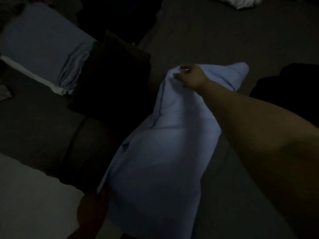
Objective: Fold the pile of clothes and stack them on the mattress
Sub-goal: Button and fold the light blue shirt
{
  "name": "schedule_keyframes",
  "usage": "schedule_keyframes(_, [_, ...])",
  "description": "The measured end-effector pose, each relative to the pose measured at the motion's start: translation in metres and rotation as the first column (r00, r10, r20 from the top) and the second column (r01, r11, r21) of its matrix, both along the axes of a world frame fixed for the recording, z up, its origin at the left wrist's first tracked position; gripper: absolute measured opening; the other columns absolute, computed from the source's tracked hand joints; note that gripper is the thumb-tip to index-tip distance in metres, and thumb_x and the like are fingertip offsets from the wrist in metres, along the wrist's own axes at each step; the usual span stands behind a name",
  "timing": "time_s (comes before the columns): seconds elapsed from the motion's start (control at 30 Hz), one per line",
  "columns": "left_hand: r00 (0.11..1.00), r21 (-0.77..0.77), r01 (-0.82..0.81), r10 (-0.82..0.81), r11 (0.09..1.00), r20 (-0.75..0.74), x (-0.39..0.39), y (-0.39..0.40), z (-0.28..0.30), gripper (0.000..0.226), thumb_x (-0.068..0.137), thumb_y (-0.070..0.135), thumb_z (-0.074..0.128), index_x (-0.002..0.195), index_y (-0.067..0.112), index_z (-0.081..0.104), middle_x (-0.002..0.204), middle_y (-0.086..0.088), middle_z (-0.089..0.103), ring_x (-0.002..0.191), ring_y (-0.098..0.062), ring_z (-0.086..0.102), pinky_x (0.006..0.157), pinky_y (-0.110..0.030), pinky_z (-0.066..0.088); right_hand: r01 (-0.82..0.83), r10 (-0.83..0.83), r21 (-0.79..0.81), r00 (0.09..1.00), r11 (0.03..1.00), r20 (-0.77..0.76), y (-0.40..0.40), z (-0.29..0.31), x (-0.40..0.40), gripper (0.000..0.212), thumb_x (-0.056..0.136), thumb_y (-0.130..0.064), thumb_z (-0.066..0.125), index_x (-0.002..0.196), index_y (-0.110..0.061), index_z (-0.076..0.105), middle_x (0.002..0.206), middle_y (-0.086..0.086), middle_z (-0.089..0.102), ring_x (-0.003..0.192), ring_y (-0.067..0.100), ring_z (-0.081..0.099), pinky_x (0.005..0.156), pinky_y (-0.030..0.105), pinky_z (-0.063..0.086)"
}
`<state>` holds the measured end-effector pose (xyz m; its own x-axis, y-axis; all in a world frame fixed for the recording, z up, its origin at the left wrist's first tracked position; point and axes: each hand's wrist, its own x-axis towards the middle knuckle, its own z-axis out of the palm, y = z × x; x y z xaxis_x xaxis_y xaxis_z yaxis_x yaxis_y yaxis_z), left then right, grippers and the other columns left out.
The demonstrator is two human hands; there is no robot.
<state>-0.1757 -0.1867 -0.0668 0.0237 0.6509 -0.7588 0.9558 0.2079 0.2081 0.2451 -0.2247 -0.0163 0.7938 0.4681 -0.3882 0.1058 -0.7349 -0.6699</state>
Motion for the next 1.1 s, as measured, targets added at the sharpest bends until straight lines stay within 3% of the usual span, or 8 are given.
schedule_keyframes(0.23, [0.879, 0.156, 0.388, -0.416, 0.908, 0.233, 0.038, -0.003, 0.021, 0.073, 0.075, 0.067, 0.05, 0.121, 0.011, 0.059, 0.116, -0.011, 0.064, 0.108, -0.029, 0.058, 0.092, -0.037, 0.042, 0.158, -0.117, -0.084, 0.923, 0.984, 0.366, -0.053, -0.025, -0.037, 0.043, 0.091, -0.03, 0.052, 0.129, -0.01, 0.051, 0.127, 0.012, 0.054, 0.115, 0.027, 0.052, 0.095, 0.035, 0.04])
schedule_keyframes(0.37, [0.817, 0.019, 0.39, -0.355, 0.921, 0.454, 0.078, -0.009, 0.018, 0.035, 0.092, 0.045, 0.053, 0.122, 0.026, 0.055, 0.123, 0.005, 0.059, 0.109, -0.007, 0.052, 0.087, -0.021, 0.039, -0.043, 0.096, -0.191, 0.956, 0.981, 0.276, -0.067, -0.031, -0.019, 0.059, 0.093, -0.033, 0.052, 0.144, -0.01, 0.032, 0.145, 0.013, 0.038, 0.13, 0.027, 0.04, 0.106, 0.035, 0.031])
schedule_keyframes(0.53, [0.863, -0.113, 0.282, -0.2, 0.953, 0.463, 0.079, -0.011, -0.008, 0.042, 0.101, 0.022, 0.039, 0.141, 0.009, 0.038, 0.142, -0.005, 0.043, 0.127, -0.012, 0.04, 0.099, -0.017, 0.03, -0.417, 0.501, -0.373, 0.85, 0.829, 0.161, -0.005, -0.023, 0.018, 0.09, 0.081, 0.003, 0.06, 0.15, -0.011, 0.004, 0.157, 0.014, 0.009, 0.142, 0.031, 0.023, 0.114, 0.036, 0.025])
schedule_keyframes(0.63, [0.844, 0.129, 0.286, -0.314, 0.949, 0.436, 0.066, -0.006, 0.002, 0.041, 0.097, 0.034, 0.038, 0.129, 0.013, 0.053, 0.116, -0.003, 0.061, 0.105, -0.016, 0.056, 0.076, -0.012, 0.031, -0.464, 0.584, -0.589, 0.811, 0.662, 0.018, 0.018, -0.023, 0.02, 0.075, 0.087, -0.011, 0.062, 0.149, -0.016, 0.02, 0.148, 0.018, 0.034, 0.13, 0.036, 0.041, 0.106, 0.039, 0.034])
schedule_keyframes(0.7, [0.854, 0.153, 0.303, -0.339, 0.941, 0.395, 0.055, -0.002, 0.006, 0.057, 0.093, 0.055, 0.03, 0.128, 0.017, 0.053, 0.109, -0.002, 0.061, 0.105, -0.024, 0.057, 0.079, -0.017, 0.032, -0.482, 0.618, -0.614, 0.786, 0.625, 0.014, 0.021, -0.027, 0.011, 0.048, 0.092, -0.014, 0.057, 0.138, -0.007, 0.043, 0.136, 0.018, 0.048, 0.124, 0.035, 0.046, 0.101, 0.035, 0.034])
schedule_keyframes(0.8, [0.912, 0.132, 0.166, -0.203, 0.977, 0.357, 0.047, 0.013, -0.001, 0.052, 0.091, 0.05, 0.031, 0.12, 0.015, 0.057, 0.118, -0.014, 0.06, 0.106, -0.024, 0.055, 0.091, -0.025, 0.035, -0.248, 0.518, -0.602, 0.79, 0.759, 0.327, 0.021, -0.039, 0.013, 0.033, 0.097, -0.012, 0.045, 0.125, 0.004, 0.053, 0.128, 0.028, 0.052, 0.118, 0.041, 0.049, 0.096, 0.04, 0.037])
schedule_keyframes(0.93, [0.904, 0.218, 0.284, -0.337, 0.933, 0.263, 0.055, 0.028, -0.021, 0.05, 0.096, 0.049, 0.039, 0.096, 0.005, 0.063, 0.097, -0.018, 0.064, 0.092, -0.033, 0.059, 0.086, -0.041, 0.047, -0.004, 0.144, -0.395, 0.934, 0.919, 0.326, 0.031, -0.054, 0.021, 0.041, 0.097, -0.011, 0.042, 0.137, -0.002, 0.04, 0.142, 0.024, 0.034, 0.129, 0.037, 0.039, 0.106, 0.039, 0.03])
schedule_keyframes(1.1, [0.895, 0.255, 0.421, -0.445, 0.87, 0.042, 0.046, 0.021, -0.023, 0.084, 0.079, 0.068, 0.025, 0.13, 0.005, 0.047, 0.132, -0.021, 0.045, 0.123, -0.037, 0.041, 0.103, -0.05, 0.032, -0.101, 0.216, -0.225, 0.791, 0.969, 0.573, -0.001, -0.054, -0.059, 0.059, 0.098, -0.041, 0.039, 0.146, -0.009, 0.029, 0.153, 0.014, 0.025, 0.142, 0.025, 0.023, 0.115, 0.038, 0.018])
